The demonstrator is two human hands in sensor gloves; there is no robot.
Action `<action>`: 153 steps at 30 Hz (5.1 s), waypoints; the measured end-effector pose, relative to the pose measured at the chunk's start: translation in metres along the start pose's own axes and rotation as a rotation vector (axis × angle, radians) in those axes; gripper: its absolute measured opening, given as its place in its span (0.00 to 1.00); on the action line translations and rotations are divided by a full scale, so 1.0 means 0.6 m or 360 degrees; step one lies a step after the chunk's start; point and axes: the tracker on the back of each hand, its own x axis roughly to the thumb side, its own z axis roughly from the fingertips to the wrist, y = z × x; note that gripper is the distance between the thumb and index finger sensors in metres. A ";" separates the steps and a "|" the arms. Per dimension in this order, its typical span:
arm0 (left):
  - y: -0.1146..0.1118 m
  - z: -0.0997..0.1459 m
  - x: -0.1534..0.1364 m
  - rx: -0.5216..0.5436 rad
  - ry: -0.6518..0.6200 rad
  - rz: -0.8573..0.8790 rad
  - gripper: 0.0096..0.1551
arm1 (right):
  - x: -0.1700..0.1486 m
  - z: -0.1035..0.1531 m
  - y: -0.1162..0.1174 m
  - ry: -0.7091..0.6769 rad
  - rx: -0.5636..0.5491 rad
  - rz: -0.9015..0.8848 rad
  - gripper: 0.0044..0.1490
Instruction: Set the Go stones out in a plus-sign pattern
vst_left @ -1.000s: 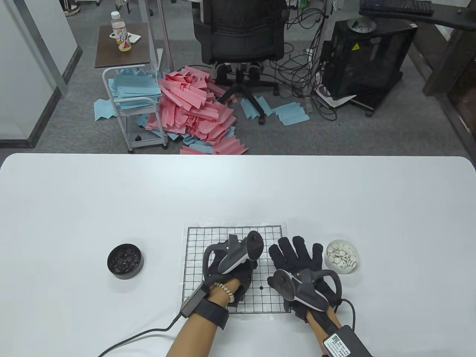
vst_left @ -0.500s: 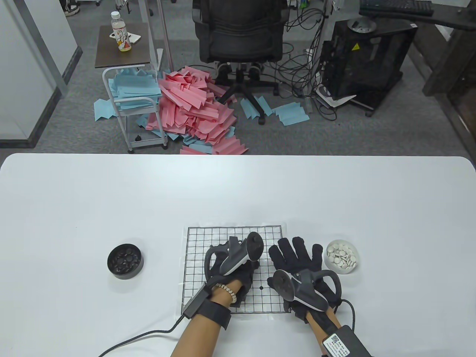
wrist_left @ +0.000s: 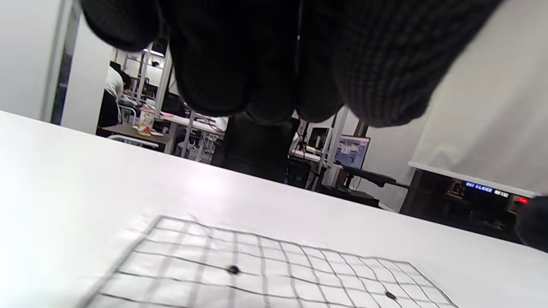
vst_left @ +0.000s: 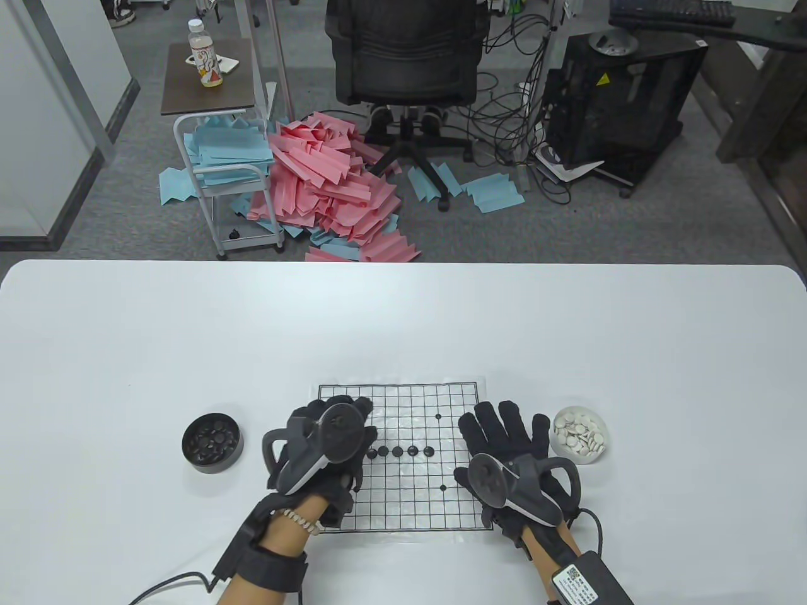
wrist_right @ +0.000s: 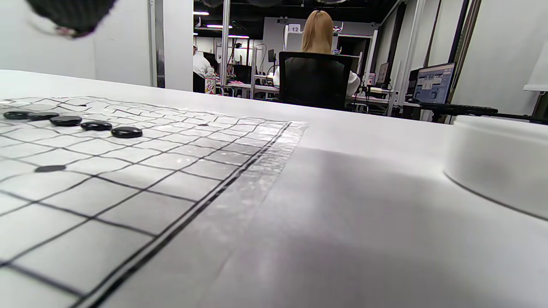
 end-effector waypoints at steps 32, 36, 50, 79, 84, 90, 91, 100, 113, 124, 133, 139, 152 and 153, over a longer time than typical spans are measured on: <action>-0.014 0.113 -0.139 0.0081 0.0080 -0.0278 0.43 | -0.169 0.020 -0.059 0.0727 -0.0259 -0.0137 0.38; -0.015 0.116 -0.139 0.0088 0.0069 -0.0285 0.43 | -0.212 0.015 -0.023 0.0919 -0.0072 -0.0189 0.32; -0.020 0.111 -0.148 0.0067 0.0120 -0.0340 0.43 | -0.217 -0.045 0.022 0.1150 0.0298 -0.0045 0.31; -0.020 0.109 -0.151 0.0038 0.0133 -0.0342 0.42 | -0.229 -0.076 0.042 0.1293 0.0468 -0.0039 0.26; -0.021 0.108 -0.153 0.0020 0.0138 -0.0315 0.42 | -0.230 -0.072 0.044 0.1290 0.0447 -0.0088 0.26; -0.019 0.108 -0.160 0.0020 0.0162 -0.0288 0.42 | -0.227 -0.069 0.031 0.1277 0.0314 -0.0087 0.25; -0.018 0.109 -0.162 0.0022 0.0166 -0.0278 0.42 | -0.226 -0.069 0.027 0.1270 0.0294 -0.0104 0.25; -0.012 0.112 -0.172 0.0036 0.0180 -0.0253 0.42 | -0.157 -0.080 -0.062 0.0976 -0.0014 -0.0445 0.25; -0.017 0.111 -0.172 0.0022 0.0141 -0.0269 0.41 | 0.079 -0.158 -0.043 0.0540 0.0326 -0.0795 0.24; -0.014 0.112 -0.178 0.0034 0.0152 -0.0259 0.41 | 0.148 -0.175 0.037 0.0673 0.0510 -0.0413 0.23; -0.017 0.111 -0.177 0.0017 0.0147 -0.0262 0.41 | 0.154 -0.177 0.065 0.0708 0.0570 -0.0335 0.22; -0.016 0.112 -0.178 0.0025 0.0151 -0.0253 0.41 | 0.151 -0.176 0.071 0.0726 0.0581 -0.0343 0.22; -0.016 0.112 -0.178 0.0015 0.0155 -0.0243 0.41 | 0.157 -0.171 0.072 0.0710 0.0480 -0.0190 0.23; -0.016 0.112 -0.178 0.0015 0.0155 -0.0242 0.41 | 0.157 -0.171 0.072 0.0709 0.0479 -0.0190 0.23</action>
